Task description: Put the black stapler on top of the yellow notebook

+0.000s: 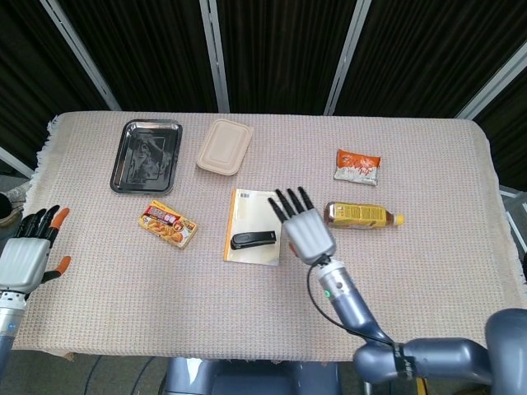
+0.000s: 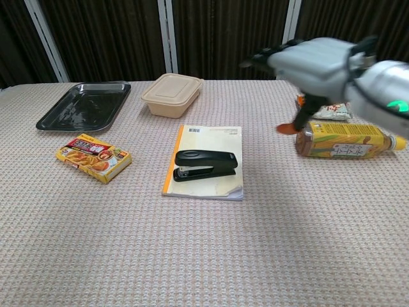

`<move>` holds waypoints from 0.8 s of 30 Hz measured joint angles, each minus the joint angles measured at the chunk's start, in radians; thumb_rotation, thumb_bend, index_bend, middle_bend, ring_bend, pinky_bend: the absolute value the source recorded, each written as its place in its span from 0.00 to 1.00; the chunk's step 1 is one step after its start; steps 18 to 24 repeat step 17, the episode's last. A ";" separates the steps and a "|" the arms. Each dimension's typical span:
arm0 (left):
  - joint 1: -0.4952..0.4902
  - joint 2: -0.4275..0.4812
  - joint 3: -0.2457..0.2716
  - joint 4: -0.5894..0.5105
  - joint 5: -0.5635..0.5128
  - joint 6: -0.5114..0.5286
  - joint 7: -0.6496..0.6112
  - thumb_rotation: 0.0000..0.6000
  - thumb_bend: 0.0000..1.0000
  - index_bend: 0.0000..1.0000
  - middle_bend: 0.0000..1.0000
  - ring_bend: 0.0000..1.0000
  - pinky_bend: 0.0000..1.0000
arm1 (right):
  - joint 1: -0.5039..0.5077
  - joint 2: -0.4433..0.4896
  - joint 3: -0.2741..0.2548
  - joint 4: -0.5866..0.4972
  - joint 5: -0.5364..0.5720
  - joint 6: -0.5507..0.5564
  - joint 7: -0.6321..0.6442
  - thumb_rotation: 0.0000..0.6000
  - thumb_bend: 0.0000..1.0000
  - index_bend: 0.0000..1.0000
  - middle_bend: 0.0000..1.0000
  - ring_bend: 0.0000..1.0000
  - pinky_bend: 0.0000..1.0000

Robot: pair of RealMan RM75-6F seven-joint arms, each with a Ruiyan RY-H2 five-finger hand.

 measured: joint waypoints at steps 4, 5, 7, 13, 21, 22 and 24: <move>0.013 0.001 0.003 -0.005 0.032 0.044 -0.012 1.00 0.27 0.00 0.00 0.00 0.09 | -0.130 0.099 -0.089 -0.022 -0.119 0.139 0.082 1.00 0.19 0.00 0.00 0.00 0.00; 0.016 -0.002 0.003 -0.004 0.049 0.063 -0.023 1.00 0.26 0.00 0.00 0.00 0.09 | -0.156 0.109 -0.105 -0.014 -0.137 0.163 0.112 1.00 0.19 0.00 0.00 0.00 0.00; 0.019 -0.007 0.003 0.000 0.069 0.082 -0.039 1.00 0.25 0.00 0.00 0.00 0.09 | -0.218 0.124 -0.138 0.025 -0.169 0.205 0.190 1.00 0.19 0.00 0.00 0.00 0.00; 0.029 -0.028 0.005 0.028 0.106 0.123 -0.052 1.00 0.26 0.00 0.00 0.00 0.09 | -0.386 0.128 -0.191 0.260 -0.209 0.316 0.416 1.00 0.19 0.00 0.00 0.00 0.00; 0.034 -0.034 0.001 0.019 0.090 0.124 0.002 1.00 0.25 0.00 0.00 0.00 0.09 | -0.497 0.130 -0.197 0.386 -0.208 0.362 0.546 1.00 0.19 0.00 0.00 0.00 0.00; 0.034 -0.034 0.001 0.019 0.090 0.124 0.002 1.00 0.25 0.00 0.00 0.00 0.09 | -0.497 0.130 -0.197 0.386 -0.208 0.362 0.546 1.00 0.19 0.00 0.00 0.00 0.00; 0.034 -0.034 0.001 0.019 0.090 0.124 0.002 1.00 0.25 0.00 0.00 0.00 0.09 | -0.497 0.130 -0.197 0.386 -0.208 0.362 0.546 1.00 0.19 0.00 0.00 0.00 0.00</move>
